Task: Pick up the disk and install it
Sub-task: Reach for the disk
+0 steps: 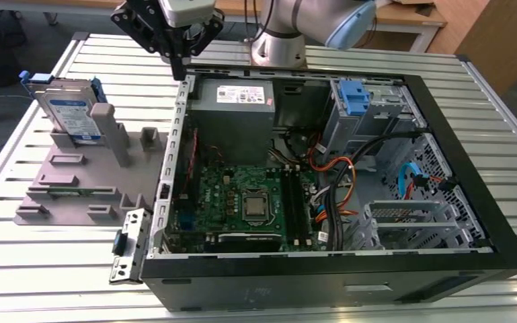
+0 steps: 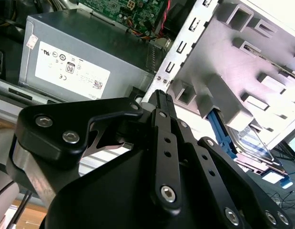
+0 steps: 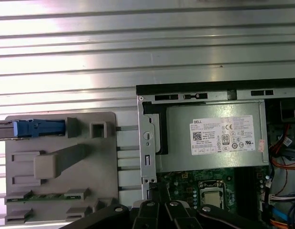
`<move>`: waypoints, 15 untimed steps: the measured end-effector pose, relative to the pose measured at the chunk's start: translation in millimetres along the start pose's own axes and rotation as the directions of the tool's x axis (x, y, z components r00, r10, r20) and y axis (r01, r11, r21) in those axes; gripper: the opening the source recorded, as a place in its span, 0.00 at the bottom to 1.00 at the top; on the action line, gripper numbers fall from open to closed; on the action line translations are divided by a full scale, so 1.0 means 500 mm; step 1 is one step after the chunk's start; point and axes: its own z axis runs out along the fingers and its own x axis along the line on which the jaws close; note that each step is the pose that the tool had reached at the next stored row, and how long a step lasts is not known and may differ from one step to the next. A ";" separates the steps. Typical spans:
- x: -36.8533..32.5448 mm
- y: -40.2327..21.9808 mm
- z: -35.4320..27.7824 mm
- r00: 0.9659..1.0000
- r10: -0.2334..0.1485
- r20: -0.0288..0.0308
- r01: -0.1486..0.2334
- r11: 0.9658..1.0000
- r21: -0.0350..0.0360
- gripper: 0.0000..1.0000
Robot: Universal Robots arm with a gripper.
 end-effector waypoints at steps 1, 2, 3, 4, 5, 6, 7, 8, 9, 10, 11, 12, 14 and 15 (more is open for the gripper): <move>0.003 0.000 0.000 1.000 0.000 0.000 0.000 1.000 0.000 0.11; 0.006 0.000 0.000 1.000 0.000 0.000 0.000 1.000 0.000 0.11; 0.009 -0.001 0.000 1.000 0.000 0.000 0.000 1.000 0.000 0.11; 0.012 -0.001 0.000 1.000 0.000 0.000 0.000 1.000 0.000 0.11; 0.015 -0.001 0.000 1.000 0.000 0.000 0.000 1.000 0.000 0.11; 0.018 -0.001 0.000 1.000 0.000 0.000 0.000 1.000 0.000 0.11; 0.021 -0.002 0.000 1.000 0.000 0.000 0.000 1.000 0.000 0.11; 0.024 -0.002 0.000 1.000 0.000 0.000 0.000 1.000 0.000 0.11; 0.028 -0.002 0.000 1.000 0.000 0.000 0.000 1.000 0.000 0.11; 0.031 -0.002 0.000 1.000 0.000 0.000 0.000 1.000 0.000 0.11; 0.034 -0.003 0.000 1.000 0.000 0.000 0.000 1.000 0.000 0.11; 0.037 -0.003 0.000 1.000 0.000 0.000 0.000 1.000 0.000 0.11; 0.041 -0.003 0.000 1.000 0.000 0.000 0.000 1.000 0.000 0.11; 0.043 -0.003 0.000 1.000 0.000 0.000 0.000 1.000 0.000 0.11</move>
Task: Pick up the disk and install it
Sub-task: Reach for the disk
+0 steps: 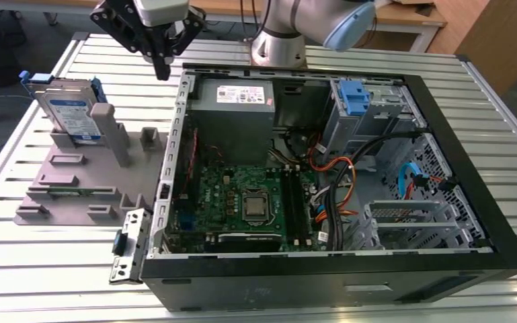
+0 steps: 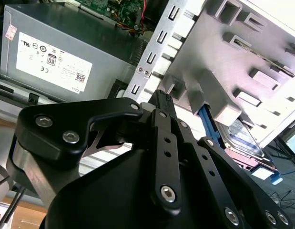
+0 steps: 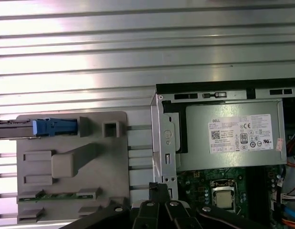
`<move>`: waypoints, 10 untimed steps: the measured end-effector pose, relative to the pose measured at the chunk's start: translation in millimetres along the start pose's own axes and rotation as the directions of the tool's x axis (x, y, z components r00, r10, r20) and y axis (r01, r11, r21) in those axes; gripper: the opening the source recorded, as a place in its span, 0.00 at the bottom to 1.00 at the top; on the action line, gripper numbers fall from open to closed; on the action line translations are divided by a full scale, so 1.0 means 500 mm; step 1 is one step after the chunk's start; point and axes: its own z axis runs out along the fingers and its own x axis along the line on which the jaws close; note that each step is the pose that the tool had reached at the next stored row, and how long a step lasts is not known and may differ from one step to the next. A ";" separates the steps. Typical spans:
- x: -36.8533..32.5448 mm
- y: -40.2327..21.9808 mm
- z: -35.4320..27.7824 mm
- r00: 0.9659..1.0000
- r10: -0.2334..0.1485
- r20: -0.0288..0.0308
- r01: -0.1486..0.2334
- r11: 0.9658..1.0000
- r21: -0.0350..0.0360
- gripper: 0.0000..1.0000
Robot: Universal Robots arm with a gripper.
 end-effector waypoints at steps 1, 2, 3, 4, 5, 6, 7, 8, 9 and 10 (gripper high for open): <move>0.002 0.000 0.000 1.000 0.000 0.000 0.000 1.000 0.000 0.11; 0.004 0.000 0.000 1.000 0.000 0.000 0.000 1.000 0.000 0.11; 0.007 0.000 0.000 1.000 0.000 0.000 0.000 1.000 0.000 0.11; 0.009 -0.001 0.000 1.000 0.000 0.000 0.000 1.000 0.000 0.11; 0.011 -0.001 0.000 1.000 0.000 0.000 0.000 1.000 0.000 0.11; 0.013 -0.001 0.000 1.000 0.000 0.000 0.000 1.000 0.000 0.11; 0.014 -0.001 0.000 1.000 0.000 0.000 0.000 1.000 0.000 0.11; 0.016 -0.001 0.000 1.000 0.000 0.000 0.000 1.000 0.000 0.11; 0.018 -0.001 0.000 1.000 0.000 0.000 0.000 1.000 0.000 0.11; 0.019 -0.001 0.000 1.000 0.000 0.000 0.000 1.000 0.000 0.11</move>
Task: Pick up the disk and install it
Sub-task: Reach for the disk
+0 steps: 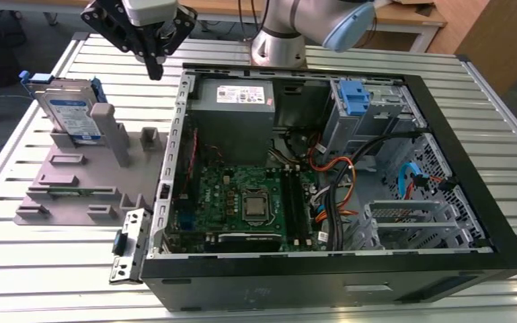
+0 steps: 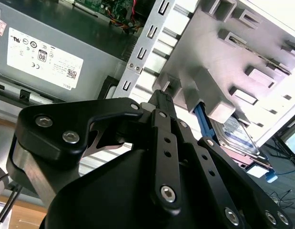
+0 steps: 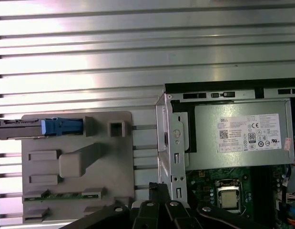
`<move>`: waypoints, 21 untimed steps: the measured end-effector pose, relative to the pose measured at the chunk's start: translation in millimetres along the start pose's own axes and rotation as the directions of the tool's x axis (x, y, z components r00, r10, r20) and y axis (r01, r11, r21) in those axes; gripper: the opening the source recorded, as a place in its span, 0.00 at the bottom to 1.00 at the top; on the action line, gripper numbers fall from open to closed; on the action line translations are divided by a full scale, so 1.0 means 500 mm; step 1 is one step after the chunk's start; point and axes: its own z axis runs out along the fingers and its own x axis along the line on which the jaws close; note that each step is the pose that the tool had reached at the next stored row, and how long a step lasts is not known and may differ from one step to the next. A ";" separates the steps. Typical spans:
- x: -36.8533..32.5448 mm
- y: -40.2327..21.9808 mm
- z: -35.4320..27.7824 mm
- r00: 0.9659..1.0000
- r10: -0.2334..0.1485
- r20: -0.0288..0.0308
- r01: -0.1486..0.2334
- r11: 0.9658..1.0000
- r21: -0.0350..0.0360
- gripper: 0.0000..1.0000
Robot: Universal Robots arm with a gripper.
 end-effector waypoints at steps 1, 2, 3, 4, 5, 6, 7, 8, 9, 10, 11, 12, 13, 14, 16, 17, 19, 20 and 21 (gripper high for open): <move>0.002 0.000 0.000 1.000 0.000 0.000 0.000 1.000 0.000 0.11; 0.003 0.000 0.000 1.000 0.000 0.000 0.000 1.000 0.000 0.11; 0.005 0.000 0.000 1.000 0.000 0.000 0.000 1.000 0.000 0.11; 0.006 0.000 0.000 1.000 0.000 0.000 0.000 1.000 0.000 0.11; 0.007 -0.001 0.000 1.000 0.000 0.000 0.000 1.000 0.000 0.11; 0.009 -0.001 0.000 1.000 0.000 0.000 0.000 1.000 0.000 0.11; 0.010 -0.001 0.000 1.000 0.000 0.000 0.000 1.000 0.000 0.11; 0.011 -0.001 0.000 1.000 0.000 0.000 0.000 1.000 0.000 0.11; 0.013 -0.001 0.000 1.000 0.000 0.000 0.000 1.000 0.000 0.11; 0.015 -0.001 0.000 1.000 0.000 0.000 0.000 1.000 0.000 0.11; 0.017 -0.001 0.000 1.000 0.000 0.000 0.000 1.000 0.000 0.11; 0.019 -0.001 0.000 1.000 0.000 0.000 0.000 1.000 0.000 0.11; 0.022 -0.002 0.000 1.000 0.000 0.000 0.000 1.000 0.000 0.11; 0.024 -0.002 0.000 1.000 0.000 0.000 0.000 1.000 0.000 0.11; 0.030 -0.002 0.000 1.000 0.000 0.000 0.000 1.000 0.000 0.11; 0.032 -0.002 0.000 1.000 0.000 0.000 0.000 1.000 0.000 0.11; 0.039 -0.003 0.000 1.000 0.000 0.000 0.000 1.000 0.000 0.11; 0.042 -0.003 0.000 1.000 0.000 0.000 0.000 1.000 0.000 0.11; 0.045 -0.003 0.000 1.000 0.000 0.000 0.000 1.000 0.000 0.11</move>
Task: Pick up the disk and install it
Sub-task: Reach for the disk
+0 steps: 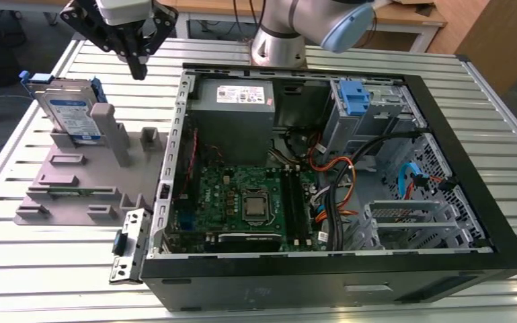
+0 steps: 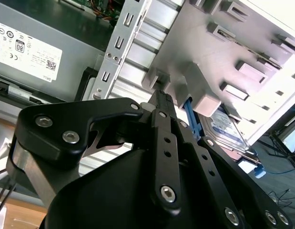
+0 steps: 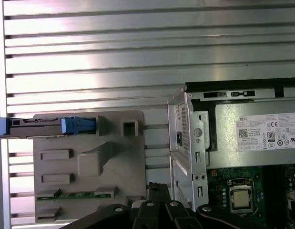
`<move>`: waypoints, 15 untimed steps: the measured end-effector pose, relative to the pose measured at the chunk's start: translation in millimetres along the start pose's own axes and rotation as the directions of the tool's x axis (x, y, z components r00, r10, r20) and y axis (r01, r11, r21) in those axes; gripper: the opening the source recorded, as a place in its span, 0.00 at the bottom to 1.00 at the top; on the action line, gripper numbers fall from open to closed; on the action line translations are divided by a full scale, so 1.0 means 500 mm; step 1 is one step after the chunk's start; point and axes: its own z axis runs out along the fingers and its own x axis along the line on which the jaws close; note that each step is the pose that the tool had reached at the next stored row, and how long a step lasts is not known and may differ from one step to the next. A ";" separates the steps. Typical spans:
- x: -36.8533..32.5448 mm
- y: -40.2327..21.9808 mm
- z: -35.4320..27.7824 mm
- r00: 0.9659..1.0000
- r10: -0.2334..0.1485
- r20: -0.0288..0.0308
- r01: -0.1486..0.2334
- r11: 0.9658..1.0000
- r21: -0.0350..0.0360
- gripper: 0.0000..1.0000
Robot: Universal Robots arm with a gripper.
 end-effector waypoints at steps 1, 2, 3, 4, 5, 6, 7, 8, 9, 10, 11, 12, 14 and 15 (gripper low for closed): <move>0.003 0.000 0.000 1.000 0.000 0.000 0.000 1.000 0.000 0.11; 0.006 0.000 0.000 1.000 0.000 0.000 0.000 1.000 0.000 0.11; 0.009 -0.001 0.000 1.000 0.000 0.000 0.000 1.000 0.000 0.11; 0.012 -0.001 0.000 1.000 0.000 0.000 0.000 1.000 0.000 0.11; 0.015 -0.001 0.000 1.000 0.000 0.000 0.000 1.000 0.000 0.11; 0.018 -0.001 0.000 1.000 0.000 0.000 0.000 1.000 0.000 0.11; 0.020 -0.002 0.000 1.000 0.000 0.000 0.000 1.000 0.000 0.11; 0.021 -0.002 0.000 1.000 0.000 0.000 0.000 1.000 0.000 0.11; 0.023 -0.002 0.000 1.000 0.000 0.000 0.000 1.000 0.000 0.11; 0.024 -0.002 0.000 1.000 0.000 0.000 0.000 1.000 0.000 0.11; 0.025 -0.002 0.000 1.000 0.000 0.000 0.000 1.000 0.000 0.11; 0.026 -0.002 0.000 1.000 0.000 0.000 0.000 1.000 0.000 0.11; 0.029 -0.002 0.000 1.000 0.000 0.000 0.000 1.000 0.000 0.11; 0.030 -0.002 0.000 1.000 0.000 0.000 0.000 1.000 0.000 0.11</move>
